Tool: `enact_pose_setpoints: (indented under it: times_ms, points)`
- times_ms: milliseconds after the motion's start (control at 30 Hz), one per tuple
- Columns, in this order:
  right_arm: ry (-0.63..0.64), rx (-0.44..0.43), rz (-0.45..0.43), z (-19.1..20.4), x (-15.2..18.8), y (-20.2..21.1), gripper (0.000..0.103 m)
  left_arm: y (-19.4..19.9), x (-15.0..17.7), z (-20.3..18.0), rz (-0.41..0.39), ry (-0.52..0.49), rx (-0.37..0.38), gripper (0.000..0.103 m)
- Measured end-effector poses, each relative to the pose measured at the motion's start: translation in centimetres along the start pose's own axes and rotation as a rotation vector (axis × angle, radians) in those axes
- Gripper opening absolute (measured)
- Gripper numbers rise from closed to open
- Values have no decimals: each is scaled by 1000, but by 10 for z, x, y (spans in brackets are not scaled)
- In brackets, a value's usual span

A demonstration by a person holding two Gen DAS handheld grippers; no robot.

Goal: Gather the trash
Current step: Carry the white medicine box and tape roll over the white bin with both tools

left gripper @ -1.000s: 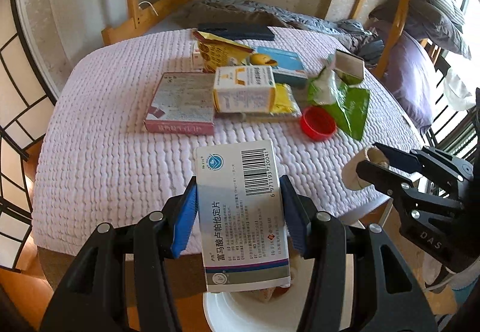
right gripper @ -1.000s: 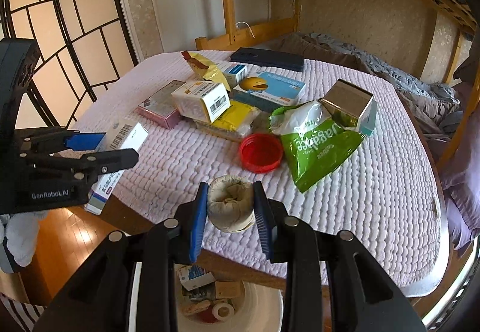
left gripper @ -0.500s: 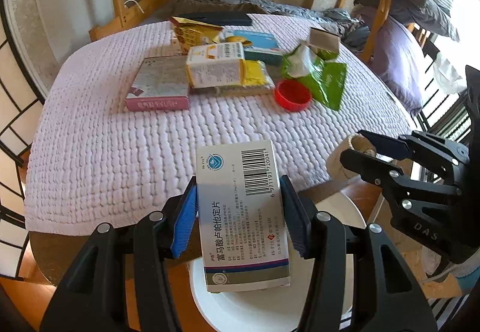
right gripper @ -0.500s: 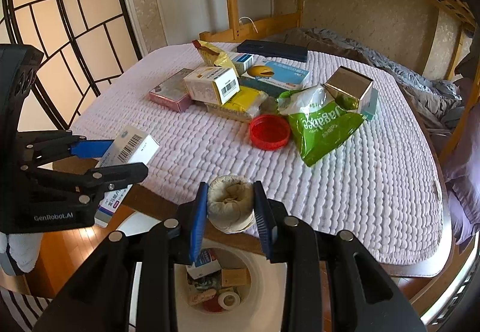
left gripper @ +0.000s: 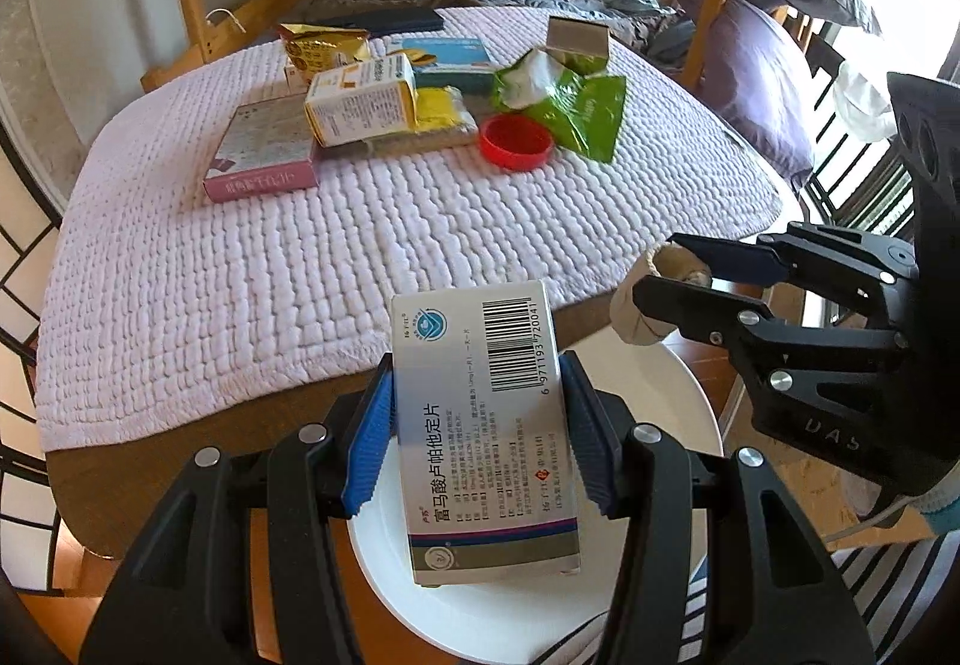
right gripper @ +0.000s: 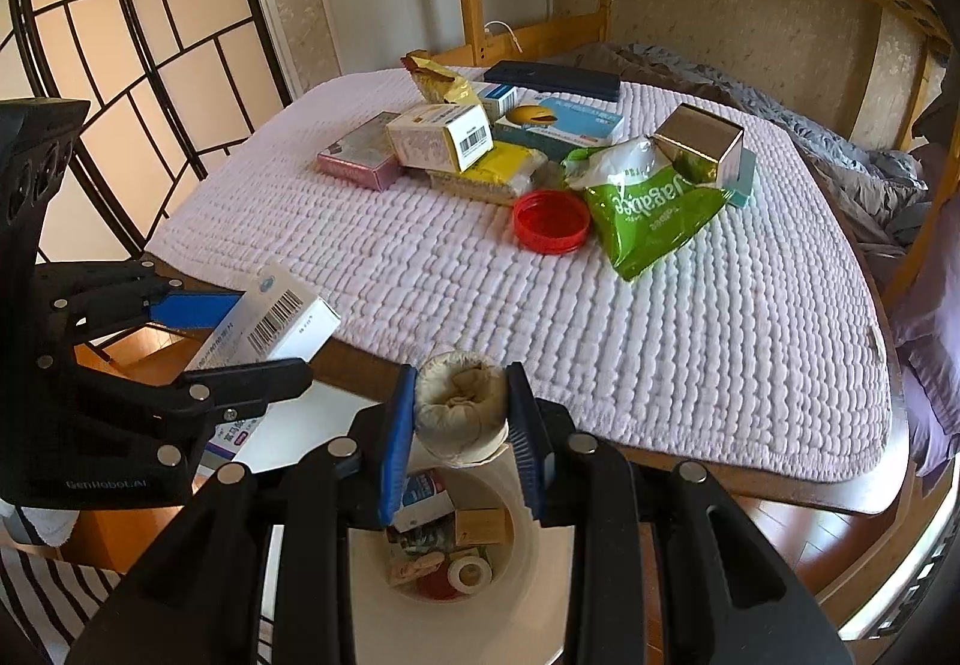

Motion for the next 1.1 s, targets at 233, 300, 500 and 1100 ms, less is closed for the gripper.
enact_pose_setpoints:
  times_ms: [233, 300, 500, 1100]
  points:
    - [1, -8, 17, 3, 7, 1, 30, -3, 11, -5, 24, -26, 16, 54]
    - [3, -10, 23, 4, 10, 1, 30, -5, 14, -7, 34, -39, 19, 54]
    - [6, -20, 41, 8, 16, -1, 30, -10, 22, -12, 58, -72, 28, 54]
    - [5, -31, 128, 10, 37, -21, 30, -41, 39, -18, 154, -117, 20, 54]
Point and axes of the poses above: each gripper's, at about its wrist camera, not at the fingertips, and y roughly against the way its jaws point, z to its left, x to its underside, the point moved 2 cm from there along -y, roughly the way its jaws point, and after that the axes turned 11 degrees about z, right-handed, at the moved point
